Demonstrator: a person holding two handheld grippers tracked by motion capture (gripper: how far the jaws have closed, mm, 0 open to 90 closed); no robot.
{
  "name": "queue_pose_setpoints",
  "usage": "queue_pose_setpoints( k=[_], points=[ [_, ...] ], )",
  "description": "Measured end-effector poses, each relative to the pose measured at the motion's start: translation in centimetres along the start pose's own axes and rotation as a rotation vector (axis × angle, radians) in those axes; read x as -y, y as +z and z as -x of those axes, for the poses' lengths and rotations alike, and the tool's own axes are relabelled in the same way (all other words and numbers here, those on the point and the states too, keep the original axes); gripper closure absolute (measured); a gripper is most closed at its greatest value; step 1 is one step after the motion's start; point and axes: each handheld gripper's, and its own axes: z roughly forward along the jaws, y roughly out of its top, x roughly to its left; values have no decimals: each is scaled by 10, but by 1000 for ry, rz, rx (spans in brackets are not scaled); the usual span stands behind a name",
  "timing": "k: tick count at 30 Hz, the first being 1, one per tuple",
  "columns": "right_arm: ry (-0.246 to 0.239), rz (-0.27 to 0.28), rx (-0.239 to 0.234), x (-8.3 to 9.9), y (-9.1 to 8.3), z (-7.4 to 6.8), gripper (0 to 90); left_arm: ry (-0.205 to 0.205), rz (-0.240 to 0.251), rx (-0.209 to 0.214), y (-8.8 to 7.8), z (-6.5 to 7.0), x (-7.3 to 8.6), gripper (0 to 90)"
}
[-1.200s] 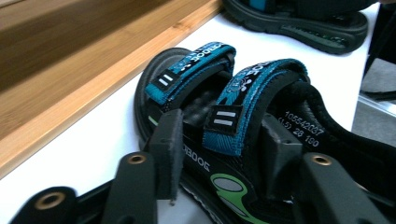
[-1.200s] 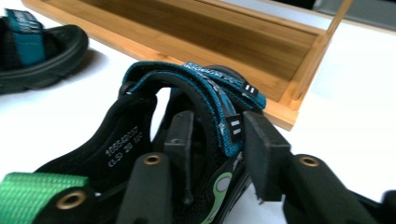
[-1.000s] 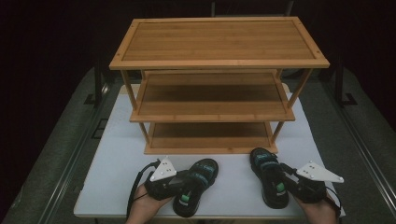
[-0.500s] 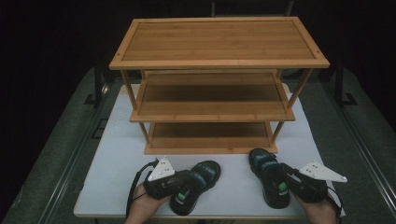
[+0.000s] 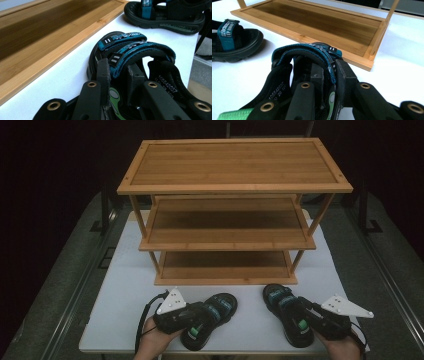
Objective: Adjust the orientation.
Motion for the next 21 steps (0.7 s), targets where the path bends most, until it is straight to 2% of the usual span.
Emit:
queue_pose_setpoints(
  k=[4, 12, 21],
  points=[
    [-1, 6, -6, -1, -1, -2, 768, 2, 11, -2, -4, -1, -1, 764],
    [-1, 28, -16, -5, -2, -7, 767, -19, 40, 4, -12, -7, -1, 764],
    [-17, 52, -38, -10, -2, -19, 768, -38, 87, -21, -23, -11, -4, 764]
  ],
)
